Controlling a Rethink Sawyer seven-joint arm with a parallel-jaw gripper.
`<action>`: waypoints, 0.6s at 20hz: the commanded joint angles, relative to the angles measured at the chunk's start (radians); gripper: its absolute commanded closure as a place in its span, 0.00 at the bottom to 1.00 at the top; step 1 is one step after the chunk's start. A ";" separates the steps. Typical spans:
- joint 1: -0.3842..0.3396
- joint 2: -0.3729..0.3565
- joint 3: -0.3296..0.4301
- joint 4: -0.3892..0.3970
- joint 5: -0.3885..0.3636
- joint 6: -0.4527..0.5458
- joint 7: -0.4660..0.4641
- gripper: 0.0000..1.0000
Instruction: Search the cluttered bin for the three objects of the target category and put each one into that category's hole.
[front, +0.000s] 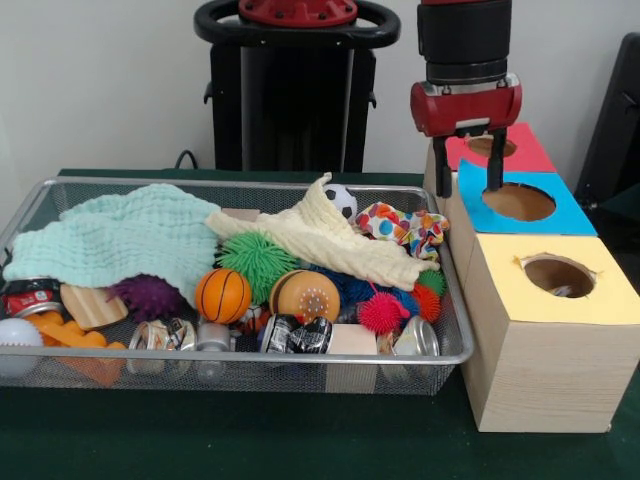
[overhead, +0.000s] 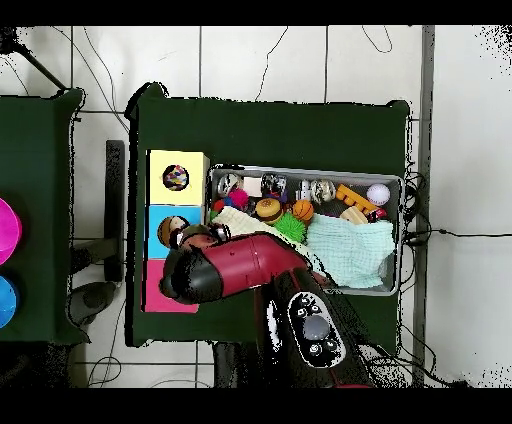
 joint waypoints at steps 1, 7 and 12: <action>0.207 0.027 -0.236 -0.102 -0.015 -0.100 0.266 0.00; 0.192 0.018 -0.164 -0.185 0.073 0.047 0.182 0.00; 0.202 0.032 -0.201 -0.174 0.089 0.029 0.177 0.00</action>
